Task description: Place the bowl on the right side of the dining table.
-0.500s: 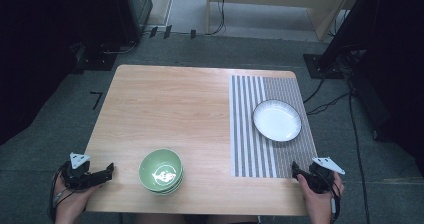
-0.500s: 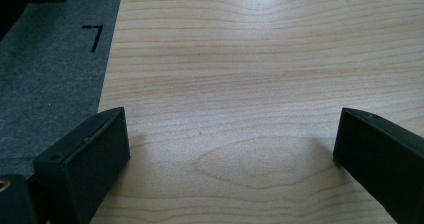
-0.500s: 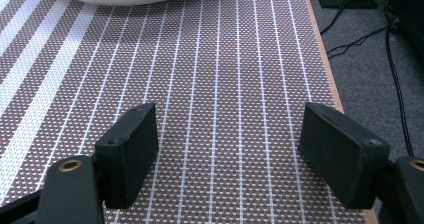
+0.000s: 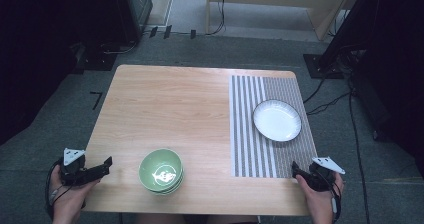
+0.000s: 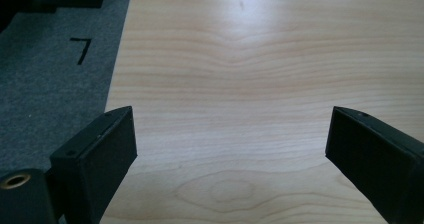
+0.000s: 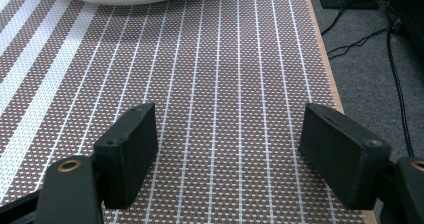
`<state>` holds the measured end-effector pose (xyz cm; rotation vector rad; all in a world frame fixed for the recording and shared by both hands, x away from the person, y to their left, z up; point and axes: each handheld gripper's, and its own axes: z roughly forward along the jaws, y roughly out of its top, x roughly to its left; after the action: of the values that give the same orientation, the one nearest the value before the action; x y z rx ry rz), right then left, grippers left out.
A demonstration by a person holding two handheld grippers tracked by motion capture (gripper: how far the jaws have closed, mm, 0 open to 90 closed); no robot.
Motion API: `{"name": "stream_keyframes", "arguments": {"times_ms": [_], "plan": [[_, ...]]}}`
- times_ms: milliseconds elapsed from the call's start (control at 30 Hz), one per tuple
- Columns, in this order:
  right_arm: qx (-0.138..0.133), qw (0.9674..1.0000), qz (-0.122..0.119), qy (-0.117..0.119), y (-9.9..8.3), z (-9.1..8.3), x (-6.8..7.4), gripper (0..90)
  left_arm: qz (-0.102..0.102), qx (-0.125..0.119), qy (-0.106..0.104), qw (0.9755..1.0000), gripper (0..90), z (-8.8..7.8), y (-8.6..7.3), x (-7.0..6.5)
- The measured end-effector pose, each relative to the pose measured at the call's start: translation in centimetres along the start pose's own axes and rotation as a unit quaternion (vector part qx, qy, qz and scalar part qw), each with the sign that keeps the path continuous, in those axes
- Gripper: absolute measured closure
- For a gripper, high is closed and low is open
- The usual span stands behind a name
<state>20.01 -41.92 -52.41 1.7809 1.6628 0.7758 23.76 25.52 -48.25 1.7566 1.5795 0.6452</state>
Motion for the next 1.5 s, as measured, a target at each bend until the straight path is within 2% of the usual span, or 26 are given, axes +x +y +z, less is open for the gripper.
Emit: {"name": "stream_keyframes", "arguments": {"times_ms": [100, 133, 167, 200, 233, 300, 333, 367, 400, 433, 467, 567, 600, 633, 667, 700, 733, 767, 800, 833, 867, 1033, 1233, 1367, 1500], "plan": [[0.000, 1.0000, 0.000, 0.000, 0.0, 0.0, 0.0, 22.7, 0.001, -0.012, -0.012, 0.9999, 7.1, -0.5, 0.4, -0.5], [0.000, 1.0000, 0.000, 0.000, 0.0, 0.0, 0.0, 22.7, -0.004, -0.024, -0.023, 0.9995, 13.0, -0.9, 0.8, -1.0], [0.000, 1.0000, 0.000, 0.000, 0.0, 0.0, 0.0, 22.7, -0.004, -0.024, -0.023, 0.9995, 13.7, -0.9, 0.8, -1.0], [0.000, 1.0000, 0.000, 0.000, 0.0, 0.0, 0.0, 22.6, -0.004, -0.032, -0.037, 0.9988, 13.7, -1.4, 1.2, -1.4], [0.000, 1.0000, 0.000, 0.000, 0.0, 0.0, 0.0, 22.6, -0.004, -0.032, -0.037, 0.9988, 13.7, -1.4, 1.2, -1.4], [0.000, 1.0000, 0.000, 0.000, 0.0, 0.0, 0.0, 22.7, -0.004, -0.044, -0.056, 0.9975, 13.9, -2.0, 1.6, -2.1], [0.000, 1.0000, 0.000, 0.000, 0.0, 0.0, 0.0, 22.6, -0.004, -0.044, -0.056, 0.9975, 14.5, -2.0, 1.6, -2.1], [0.000, 1.0000, 0.001, 0.000, 0.0, 0.0, 0.0, 22.6, -0.003, -0.051, -0.071, 0.9962, 14.5, -2.3, 1.9, -2.7], [0.000, 1.0000, 0.001, 0.000, 0.0, 0.0, 0.0, 22.6, -0.003, -0.051, -0.071, 0.9962, 15.2, -2.3, 1.9, -2.7], [0.000, 1.0000, 0.000, 0.000, 0.0, 0.0, 0.0, 22.6, -0.001, -0.060, -0.085, 0.9946, 17.1, -2.7, 2.1, -3.4], [0.000, 1.0000, 0.000, 0.000, 0.0, 0.0, 0.0, 22.6, -0.001, -0.060, -0.085, 0.9946, 19.9, -2.7, 2.1, -3.4], [0.000, 1.0000, 0.000, 0.000, 0.0, 0.0, 0.0, 22.7, 0.005, -0.072, -0.107, 0.9917, 23.7, -3.2, 2.4, -4.4], [0.000, 1.0000, 0.001, 0.000, 0.0, 0.0, 0.0, 22.7, 0.010, -0.075, -0.121, 0.9898, 25.3, -3.5, 2.6, -5.0], [0.000, 1.0000, 0.001, 0.000, 0.0, 0.0, 0.0, 22.7, 0.010, -0.075, -0.121, 0.9898, 26.2, -3.5, 2.6, -5.0], [0.000, 1.0000, 0.001, 0.000, 0.0, 0.0, 0.0, 22.6, 0.015, -0.079, -0.136, 0.9875, 28.0, -3.7, 2.7, -5.5], [0.000, 1.0000, 0.001, 0.000, 0.0, 0.0, 0.0, 22.6, 0.015, -0.079, -0.136, 0.9875, 31.7, -3.7, 2.7, -5.5], [0.000, 1.0000, 0.001, 0.000, 0.0, 0.0, 0.0, 22.6, 0.019, -0.081, -0.150, 0.9852, 33.6, -3.9, 2.7, -6.0], [0.000, 1.0000, 0.001, 0.000, 0.0, 0.0, 0.0, 22.6, 0.019, -0.081, -0.150, 0.9852, 34.6, -3.9, 2.7, -6.0], [0.000, 1.0000, 0.001, 0.000, 0.0, 0.0, 0.0, 22.6, 0.018, -0.082, -0.157, 0.9841, 34.6, -3.9, 2.7, -6.2], [0.000, 1.0000, 0.001, 0.000, 0.0, 0.0, 0.0, 22.6, 0.022, -0.080, -0.171, 0.9817, 36.1, -3.9, 2.7, -6.6], [0.000, 1.0000, 0.002, 0.000, 0.0, 0.0, 0.0, 22.7, 0.022, -0.080, -0.171, 0.9817, 36.6, -3.9, 2.7, -6.6], [0.000, 1.0000, 0.002, -0.001, 0.0, 0.0, 0.0, 22.6, 0.030, -0.074, -0.192, 0.9781, 38.4, -3.7, 2.5, -7.7], [0.000, 1.0000, 0.002, -0.001, 0.0, 0.0, 0.0, 22.7, 0.040, -0.066, -0.203, 0.9762, 39.8, -3.6, 2.4, -8.6], [0.000, 1.0000, 0.003, -0.002, 0.0, 0.0, 0.1, 21.7, 0.050, -0.052, -0.205, 0.9760, 48.5, -3.4, 2.3, -9.2], [0.002, 1.0000, 0.002, -0.001, 0.1, 0.1, 0.2, 19.9, 0.062, -0.042, -0.211, 0.9745, 54.4, -3.3, 2.1, -9.9]]}}
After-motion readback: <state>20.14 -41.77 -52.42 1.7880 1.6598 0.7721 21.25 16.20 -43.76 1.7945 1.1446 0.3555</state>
